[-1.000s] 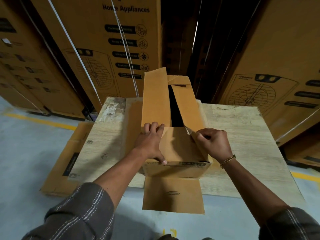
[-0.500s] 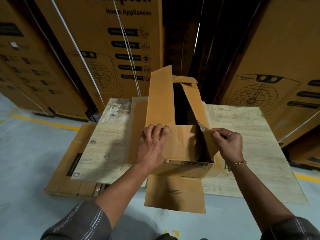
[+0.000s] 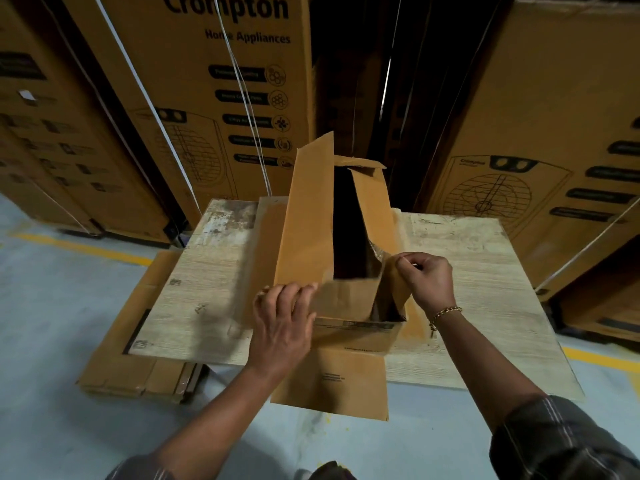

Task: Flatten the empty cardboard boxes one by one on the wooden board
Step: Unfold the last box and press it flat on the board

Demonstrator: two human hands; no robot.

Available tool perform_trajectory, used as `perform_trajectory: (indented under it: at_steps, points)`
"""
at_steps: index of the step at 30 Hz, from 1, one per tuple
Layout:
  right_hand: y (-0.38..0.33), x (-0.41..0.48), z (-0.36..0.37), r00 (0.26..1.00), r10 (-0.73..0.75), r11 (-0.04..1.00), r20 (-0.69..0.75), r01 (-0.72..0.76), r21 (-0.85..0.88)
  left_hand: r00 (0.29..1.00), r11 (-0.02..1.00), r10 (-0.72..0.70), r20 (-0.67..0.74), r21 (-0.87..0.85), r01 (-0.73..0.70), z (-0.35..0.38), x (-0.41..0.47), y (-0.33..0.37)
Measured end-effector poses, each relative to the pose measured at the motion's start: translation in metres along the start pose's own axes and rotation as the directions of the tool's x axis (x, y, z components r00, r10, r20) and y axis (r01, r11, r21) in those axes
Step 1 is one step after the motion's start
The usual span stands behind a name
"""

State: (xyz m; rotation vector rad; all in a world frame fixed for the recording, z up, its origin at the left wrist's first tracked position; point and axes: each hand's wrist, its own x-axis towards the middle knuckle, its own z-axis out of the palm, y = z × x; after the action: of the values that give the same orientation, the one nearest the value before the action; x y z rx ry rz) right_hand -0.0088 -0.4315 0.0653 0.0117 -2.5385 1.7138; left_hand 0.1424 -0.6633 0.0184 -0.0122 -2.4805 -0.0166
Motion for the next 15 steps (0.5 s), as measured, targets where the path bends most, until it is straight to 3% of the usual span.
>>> perform_trajectory:
  at_steps: [3, 8, 10, 13, 15]
  points:
    - [0.000, 0.000, 0.002, 0.997, -0.040, 0.993, 0.062, 0.046, -0.111, 1.000, 0.992, 0.019, -0.021, -0.121, -0.021, -0.016, -0.038, 0.010]
    - [0.001, -0.011, 0.001, 0.950, -0.206, 0.903, 0.236, 0.278, -0.328, 0.932, 0.975, 0.009, 0.362, -0.211, 0.072, -0.037, -0.075, 0.020]
    - [0.004, -0.020, 0.002, 0.932, -0.230, 0.849, 0.280, 0.333, -0.411, 0.913, 0.964, 0.004, 0.408, -0.244, 0.105, -0.037, -0.068, 0.023]
    - [0.010, -0.032, 0.008, 0.909, -0.245, 0.803, 0.337, 0.385, -0.454, 0.876, 0.948, -0.180, 0.447, -0.160, 0.276, -0.029, -0.037, 0.026]
    - [0.016, -0.037, 0.013, 0.892, -0.228, 0.780, 0.392, 0.408, -0.475, 0.796, 0.914, -0.320, 0.514, -0.055, 0.403, -0.019, -0.011, 0.025]
